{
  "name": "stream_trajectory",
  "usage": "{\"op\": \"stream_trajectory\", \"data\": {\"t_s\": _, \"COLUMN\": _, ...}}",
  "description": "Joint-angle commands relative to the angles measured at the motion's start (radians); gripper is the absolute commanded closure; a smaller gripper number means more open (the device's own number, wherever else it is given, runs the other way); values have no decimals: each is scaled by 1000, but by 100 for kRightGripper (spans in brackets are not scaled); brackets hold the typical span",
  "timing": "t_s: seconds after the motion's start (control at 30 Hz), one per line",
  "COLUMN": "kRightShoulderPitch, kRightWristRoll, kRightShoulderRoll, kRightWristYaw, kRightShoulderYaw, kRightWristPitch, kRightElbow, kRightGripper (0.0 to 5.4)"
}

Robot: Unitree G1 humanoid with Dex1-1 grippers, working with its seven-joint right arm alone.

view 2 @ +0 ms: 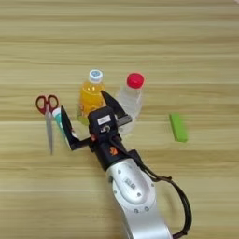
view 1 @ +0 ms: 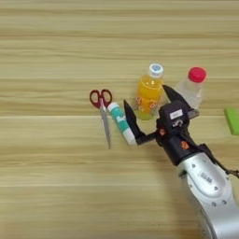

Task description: Move the objects on the table

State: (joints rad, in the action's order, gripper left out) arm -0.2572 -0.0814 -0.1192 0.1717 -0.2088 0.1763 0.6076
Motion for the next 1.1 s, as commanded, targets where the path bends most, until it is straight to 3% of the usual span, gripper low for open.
{"op": "stream_trajectory", "data": {"t_s": 0.03, "kRightShoulderPitch": 33, "kRightWristRoll": -38, "kRightShoulderRoll": 2, "kRightWristYaw": -36, "kRightShoulderYaw": 14, "kRightWristPitch": -94, "kRightElbow": 79, "kRightGripper": 5}}
{"op": "stream_trajectory", "data": {"t_s": 0.63, "kRightShoulderPitch": 103, "kRightWristRoll": -15, "kRightShoulderRoll": 40, "kRightWristYaw": -137, "kRightShoulderYaw": 213, "kRightWristPitch": -109, "kRightElbow": 67, "kRightGripper": 5}}
{"op": "stream_trajectory", "data": {"t_s": 0.8, "kRightShoulderPitch": 120, "kRightWristRoll": 11, "kRightShoulderRoll": 49, "kRightWristYaw": -140, "kRightShoulderYaw": 245, "kRightWristPitch": -71, "kRightElbow": 38, "kRightGripper": 5}}
{"op": "stream_trajectory", "data": {"t_s": 1.1, "kRightShoulderPitch": 149, "kRightWristRoll": 117, "kRightShoulderRoll": 63, "kRightWristYaw": -119, "kRightShoulderYaw": 282, "kRightWristPitch": 48, "kRightElbow": -23, "kRightGripper": 5}}
